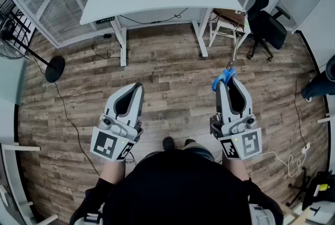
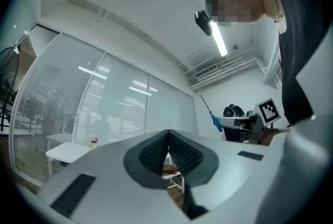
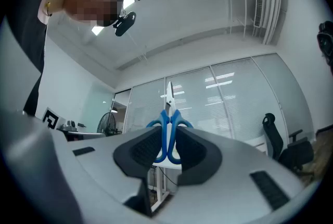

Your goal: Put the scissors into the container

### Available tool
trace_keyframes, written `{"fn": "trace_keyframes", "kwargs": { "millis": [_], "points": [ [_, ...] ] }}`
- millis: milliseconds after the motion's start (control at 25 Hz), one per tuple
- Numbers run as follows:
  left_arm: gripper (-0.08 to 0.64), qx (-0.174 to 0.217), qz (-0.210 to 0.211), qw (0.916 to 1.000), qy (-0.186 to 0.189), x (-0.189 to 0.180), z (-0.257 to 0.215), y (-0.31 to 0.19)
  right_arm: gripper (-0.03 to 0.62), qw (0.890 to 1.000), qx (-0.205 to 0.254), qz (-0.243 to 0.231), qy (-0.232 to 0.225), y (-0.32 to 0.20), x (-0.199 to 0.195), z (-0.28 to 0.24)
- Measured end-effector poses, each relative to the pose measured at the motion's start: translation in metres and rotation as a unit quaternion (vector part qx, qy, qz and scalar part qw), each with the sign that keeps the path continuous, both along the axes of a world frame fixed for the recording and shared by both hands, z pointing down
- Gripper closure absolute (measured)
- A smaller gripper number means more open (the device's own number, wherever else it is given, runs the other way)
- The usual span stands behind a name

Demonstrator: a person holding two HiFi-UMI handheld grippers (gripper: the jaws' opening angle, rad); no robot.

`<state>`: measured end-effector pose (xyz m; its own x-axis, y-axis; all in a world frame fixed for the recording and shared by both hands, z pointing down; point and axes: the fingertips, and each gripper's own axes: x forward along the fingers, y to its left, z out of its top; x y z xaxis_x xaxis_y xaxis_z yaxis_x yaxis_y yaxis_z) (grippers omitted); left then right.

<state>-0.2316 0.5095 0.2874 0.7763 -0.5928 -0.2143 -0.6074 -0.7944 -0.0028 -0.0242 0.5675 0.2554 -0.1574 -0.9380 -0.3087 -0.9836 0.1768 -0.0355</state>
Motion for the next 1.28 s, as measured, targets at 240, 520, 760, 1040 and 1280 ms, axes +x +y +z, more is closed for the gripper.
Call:
{"fn": "trace_keyframes", "kwargs": {
  "millis": [240,520,760,1040,1280],
  "points": [
    [0.549,0.001,0.0,1.0,-0.002,0.004,-0.002,-0.005,0.502,1.0,-0.003,0.0,-0.004,-0.007,0.004,0.0],
    [0.549,0.0,-0.007,1.0,-0.004,-0.002,-0.001,-0.007,0.502,1.0,-0.007,-0.003,-0.005,-0.012,0.001,0.003],
    [0.549,-0.001,-0.007,1.0,-0.004,-0.004,0.0,-0.009,0.502,1.0,-0.008,0.0,-0.002,-0.016,-0.002,0.004],
    [0.549,-0.002,-0.008,1.0,-0.003,-0.009,0.001,-0.01,0.501,1.0,-0.007,0.005,-0.006,-0.015,-0.005,0.004],
    [0.549,-0.004,-0.005,1.0,-0.002,-0.012,0.001,-0.008,0.501,1.0,-0.005,0.01,-0.008,-0.01,-0.007,0.0]
  ]
}}
